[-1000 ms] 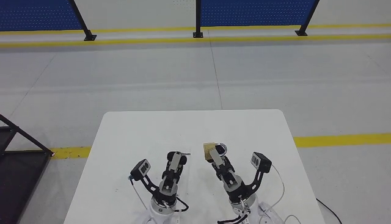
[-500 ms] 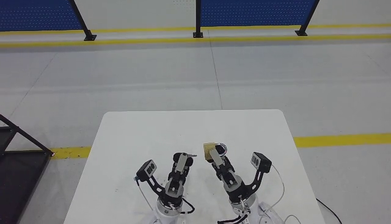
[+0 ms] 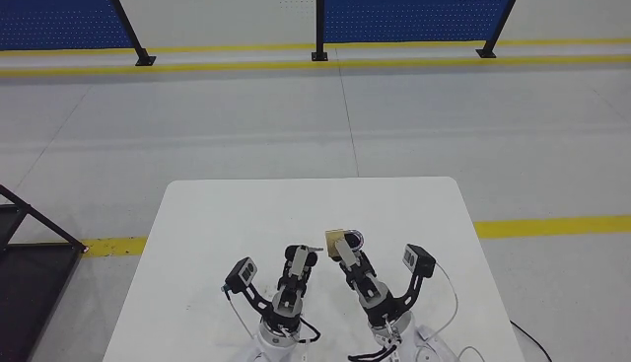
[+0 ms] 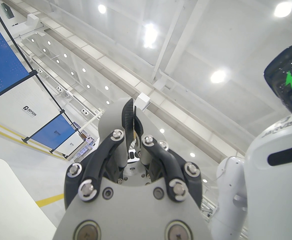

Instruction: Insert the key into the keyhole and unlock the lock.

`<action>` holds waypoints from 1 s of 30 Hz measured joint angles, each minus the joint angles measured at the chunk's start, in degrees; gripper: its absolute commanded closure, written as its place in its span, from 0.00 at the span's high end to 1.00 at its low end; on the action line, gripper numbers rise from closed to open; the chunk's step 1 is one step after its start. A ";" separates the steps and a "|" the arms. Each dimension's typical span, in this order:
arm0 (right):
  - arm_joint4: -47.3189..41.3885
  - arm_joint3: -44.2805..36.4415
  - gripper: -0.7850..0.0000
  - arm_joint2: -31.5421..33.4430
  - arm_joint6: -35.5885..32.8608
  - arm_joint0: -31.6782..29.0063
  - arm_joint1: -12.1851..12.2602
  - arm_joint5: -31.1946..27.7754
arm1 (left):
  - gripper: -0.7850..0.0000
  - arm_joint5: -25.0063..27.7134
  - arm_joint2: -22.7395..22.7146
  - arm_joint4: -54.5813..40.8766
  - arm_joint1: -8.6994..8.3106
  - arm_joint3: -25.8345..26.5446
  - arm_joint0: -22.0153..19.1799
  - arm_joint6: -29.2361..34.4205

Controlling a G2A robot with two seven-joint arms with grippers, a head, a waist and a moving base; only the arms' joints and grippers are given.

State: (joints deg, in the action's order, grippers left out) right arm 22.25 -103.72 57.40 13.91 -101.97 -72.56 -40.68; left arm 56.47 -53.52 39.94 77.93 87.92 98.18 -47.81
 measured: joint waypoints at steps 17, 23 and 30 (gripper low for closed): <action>1.52 0.03 0.00 -0.40 0.64 0.32 -0.37 0.97 | 0.00 -0.82 -1.18 2.10 2.27 -1.02 0.26 -0.82; 1.84 0.00 0.00 -0.46 0.49 0.43 -0.45 1.32 | 0.00 -0.64 -1.64 2.11 2.86 -1.19 0.40 -0.65; 3.06 -0.07 0.00 -0.64 0.92 0.51 -0.60 1.96 | 0.00 -0.44 -2.26 2.17 3.59 -1.32 0.72 -0.45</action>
State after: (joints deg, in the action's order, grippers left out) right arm 25.31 -103.78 56.76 14.83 -101.46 -73.16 -38.73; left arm 56.03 -55.78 42.11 81.53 86.60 98.90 -48.26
